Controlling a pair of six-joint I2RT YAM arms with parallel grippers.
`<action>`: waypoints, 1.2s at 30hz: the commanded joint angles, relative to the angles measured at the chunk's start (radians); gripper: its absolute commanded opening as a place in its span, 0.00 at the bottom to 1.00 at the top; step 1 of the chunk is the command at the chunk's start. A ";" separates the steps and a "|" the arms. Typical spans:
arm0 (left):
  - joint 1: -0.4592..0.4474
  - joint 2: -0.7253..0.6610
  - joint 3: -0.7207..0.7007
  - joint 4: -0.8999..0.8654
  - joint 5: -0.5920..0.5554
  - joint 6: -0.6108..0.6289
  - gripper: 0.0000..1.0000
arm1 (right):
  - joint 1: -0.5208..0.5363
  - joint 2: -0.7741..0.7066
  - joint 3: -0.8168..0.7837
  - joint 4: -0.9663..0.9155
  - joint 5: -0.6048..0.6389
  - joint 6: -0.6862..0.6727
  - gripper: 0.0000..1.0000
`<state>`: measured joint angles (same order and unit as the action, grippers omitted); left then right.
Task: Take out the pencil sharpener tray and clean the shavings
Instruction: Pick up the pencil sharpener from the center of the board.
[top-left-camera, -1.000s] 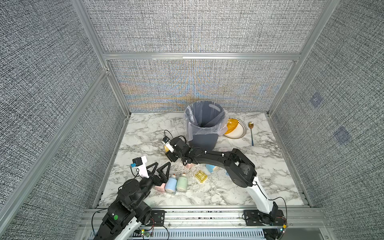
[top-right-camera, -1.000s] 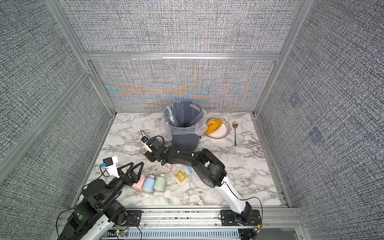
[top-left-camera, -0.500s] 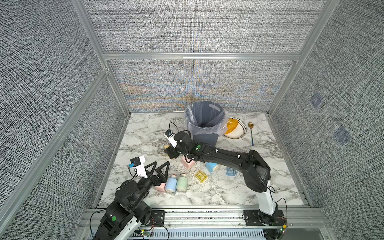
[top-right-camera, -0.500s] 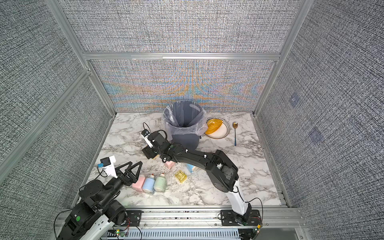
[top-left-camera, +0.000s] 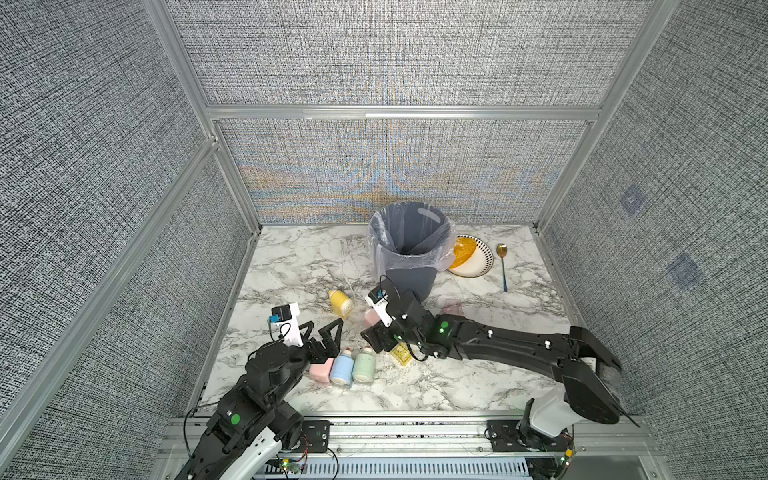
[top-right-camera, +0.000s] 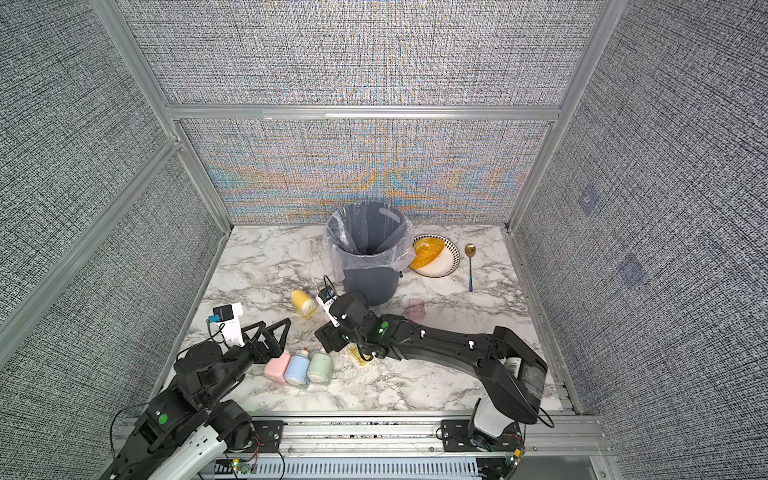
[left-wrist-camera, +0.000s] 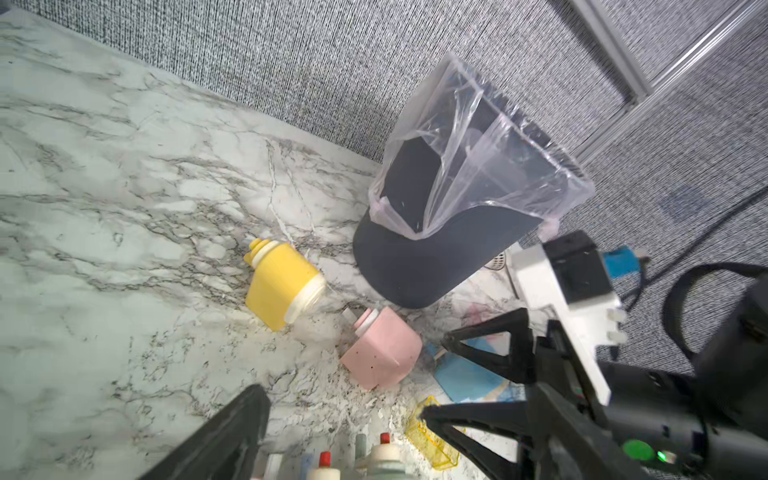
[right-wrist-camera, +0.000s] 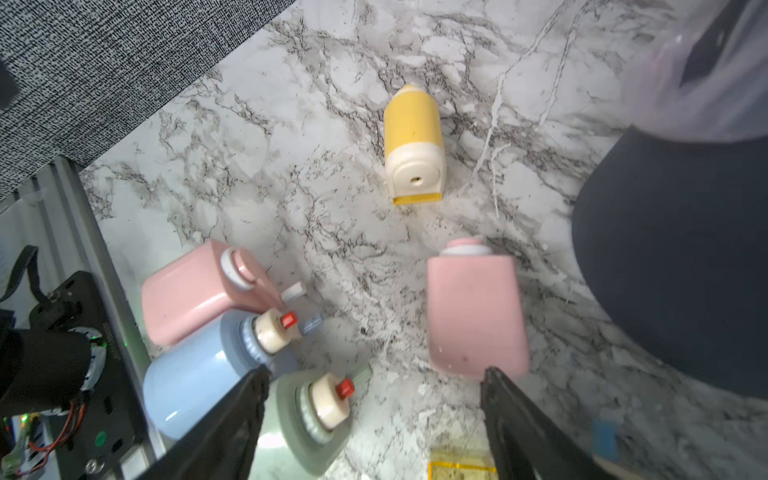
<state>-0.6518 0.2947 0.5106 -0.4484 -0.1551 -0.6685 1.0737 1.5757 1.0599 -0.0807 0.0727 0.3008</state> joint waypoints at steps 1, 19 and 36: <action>0.003 0.063 0.006 0.031 0.010 0.016 1.00 | 0.032 -0.042 -0.054 0.002 0.021 0.102 0.83; 0.224 0.299 -0.016 0.134 0.202 -0.011 1.00 | 0.200 0.109 0.048 -0.108 0.128 0.239 0.84; 0.264 0.314 -0.035 0.166 0.243 -0.019 1.00 | 0.244 0.183 0.103 -0.316 0.263 0.318 0.87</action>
<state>-0.3893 0.6083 0.4767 -0.3092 0.0788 -0.6884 1.3174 1.7676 1.1683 -0.3370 0.2871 0.5968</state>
